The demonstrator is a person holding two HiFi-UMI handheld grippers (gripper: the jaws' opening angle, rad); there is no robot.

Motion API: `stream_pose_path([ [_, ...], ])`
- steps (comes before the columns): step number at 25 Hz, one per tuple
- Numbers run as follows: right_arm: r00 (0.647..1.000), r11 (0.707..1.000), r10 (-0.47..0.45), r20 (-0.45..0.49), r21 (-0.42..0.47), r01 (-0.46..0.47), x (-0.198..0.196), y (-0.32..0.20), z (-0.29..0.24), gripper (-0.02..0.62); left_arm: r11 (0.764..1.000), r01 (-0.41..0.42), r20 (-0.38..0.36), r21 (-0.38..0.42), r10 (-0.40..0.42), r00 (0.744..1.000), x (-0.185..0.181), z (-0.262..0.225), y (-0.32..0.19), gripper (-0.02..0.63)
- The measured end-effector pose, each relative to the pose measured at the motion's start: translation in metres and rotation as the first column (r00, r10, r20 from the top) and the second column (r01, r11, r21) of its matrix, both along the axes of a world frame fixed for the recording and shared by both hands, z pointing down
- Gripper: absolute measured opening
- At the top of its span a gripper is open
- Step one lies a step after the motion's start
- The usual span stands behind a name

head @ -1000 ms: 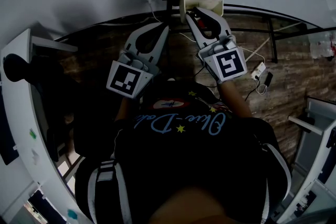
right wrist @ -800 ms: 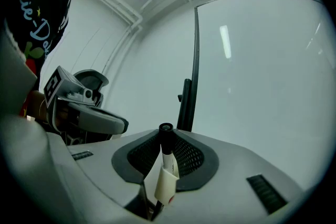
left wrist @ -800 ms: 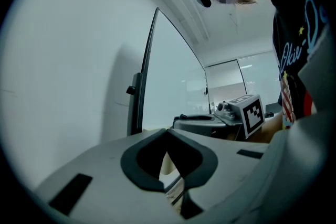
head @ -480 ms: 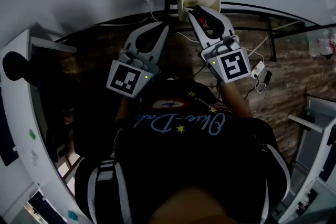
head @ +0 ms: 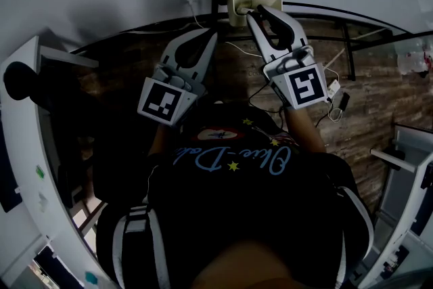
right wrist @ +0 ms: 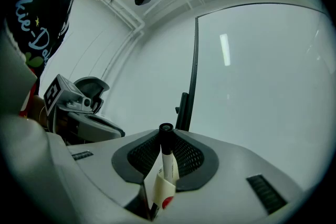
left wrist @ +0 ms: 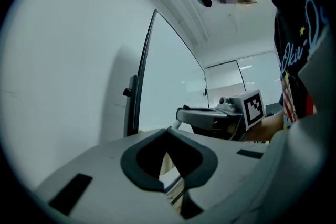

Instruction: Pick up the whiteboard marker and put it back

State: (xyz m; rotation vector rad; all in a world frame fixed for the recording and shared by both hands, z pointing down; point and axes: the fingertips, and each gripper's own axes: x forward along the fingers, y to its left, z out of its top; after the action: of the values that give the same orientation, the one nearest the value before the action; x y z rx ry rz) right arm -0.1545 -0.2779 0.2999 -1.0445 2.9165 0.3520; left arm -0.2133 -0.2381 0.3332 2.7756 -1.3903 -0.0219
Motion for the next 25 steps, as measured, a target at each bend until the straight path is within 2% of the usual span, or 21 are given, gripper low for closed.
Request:
stream_pose_path([
  [25,0.998,0.998,-0.037,0.041,0.058,0.035,0.026,0.014,-0.035,0.089,1.0,0.021,0.012,0.0,-0.021,1.0,0.021,-0.004,0.005,-0.008],
])
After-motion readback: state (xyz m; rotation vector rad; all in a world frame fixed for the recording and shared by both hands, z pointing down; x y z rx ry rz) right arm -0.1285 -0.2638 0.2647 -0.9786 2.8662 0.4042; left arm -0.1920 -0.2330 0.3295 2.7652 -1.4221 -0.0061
